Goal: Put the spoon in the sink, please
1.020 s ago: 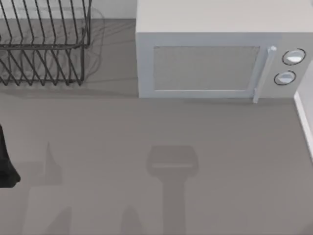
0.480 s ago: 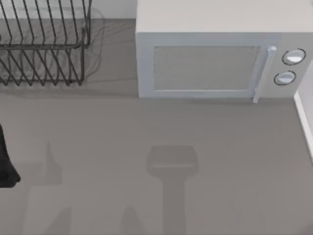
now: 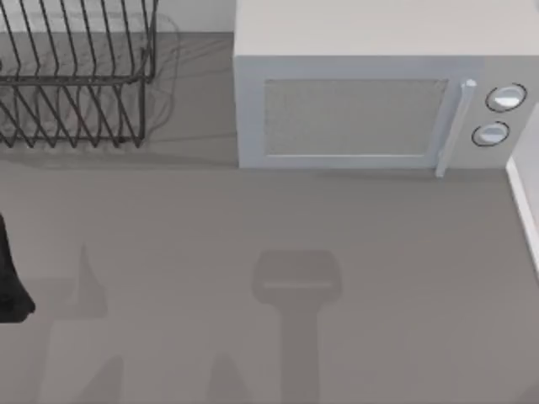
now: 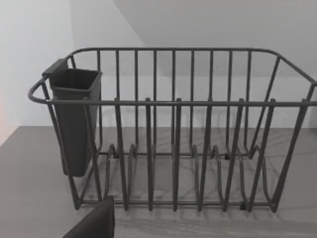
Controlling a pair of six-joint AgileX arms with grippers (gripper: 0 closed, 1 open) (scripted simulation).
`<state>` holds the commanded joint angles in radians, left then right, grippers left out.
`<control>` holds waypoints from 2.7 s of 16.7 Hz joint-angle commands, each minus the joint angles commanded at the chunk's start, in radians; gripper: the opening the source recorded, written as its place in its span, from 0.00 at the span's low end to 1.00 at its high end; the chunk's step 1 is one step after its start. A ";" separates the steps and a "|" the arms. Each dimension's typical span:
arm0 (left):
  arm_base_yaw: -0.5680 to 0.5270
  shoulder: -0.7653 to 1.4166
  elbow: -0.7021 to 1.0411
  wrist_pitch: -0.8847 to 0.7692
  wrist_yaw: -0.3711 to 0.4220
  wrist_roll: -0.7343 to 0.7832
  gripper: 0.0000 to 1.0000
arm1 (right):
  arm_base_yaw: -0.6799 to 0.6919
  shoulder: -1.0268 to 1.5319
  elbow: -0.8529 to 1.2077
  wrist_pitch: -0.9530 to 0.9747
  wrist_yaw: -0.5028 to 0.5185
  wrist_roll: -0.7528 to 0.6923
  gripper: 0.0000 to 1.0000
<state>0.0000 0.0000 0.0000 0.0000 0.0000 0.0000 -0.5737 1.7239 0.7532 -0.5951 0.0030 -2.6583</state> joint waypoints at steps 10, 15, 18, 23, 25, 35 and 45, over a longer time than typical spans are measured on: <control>0.000 0.000 0.000 0.000 0.000 0.000 1.00 | 0.006 -0.082 0.038 -0.074 0.023 0.020 0.00; 0.000 0.000 0.000 0.000 0.000 0.000 1.00 | 0.005 -0.151 0.161 -0.296 0.023 0.006 0.00; 0.000 0.000 0.000 0.000 0.000 0.000 1.00 | 0.002 -0.210 0.250 -0.442 0.022 0.012 0.00; 0.000 0.000 0.000 0.000 0.000 0.000 1.00 | 0.003 -0.242 0.292 -0.493 0.022 0.016 0.00; 0.000 0.000 0.000 0.000 0.000 0.000 1.00 | 0.004 -0.238 0.289 -0.491 0.022 0.018 0.00; 0.000 0.000 0.000 0.000 0.000 0.000 1.00 | 0.132 0.192 0.860 -0.709 0.032 0.098 0.00; 0.000 0.000 0.000 0.000 0.000 0.000 1.00 | 0.352 0.848 1.891 -1.034 0.042 0.347 0.00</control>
<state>0.0000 0.0000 0.0000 0.0000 0.0000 0.0000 -0.2222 2.5716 2.6442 -1.6291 0.0447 -2.3110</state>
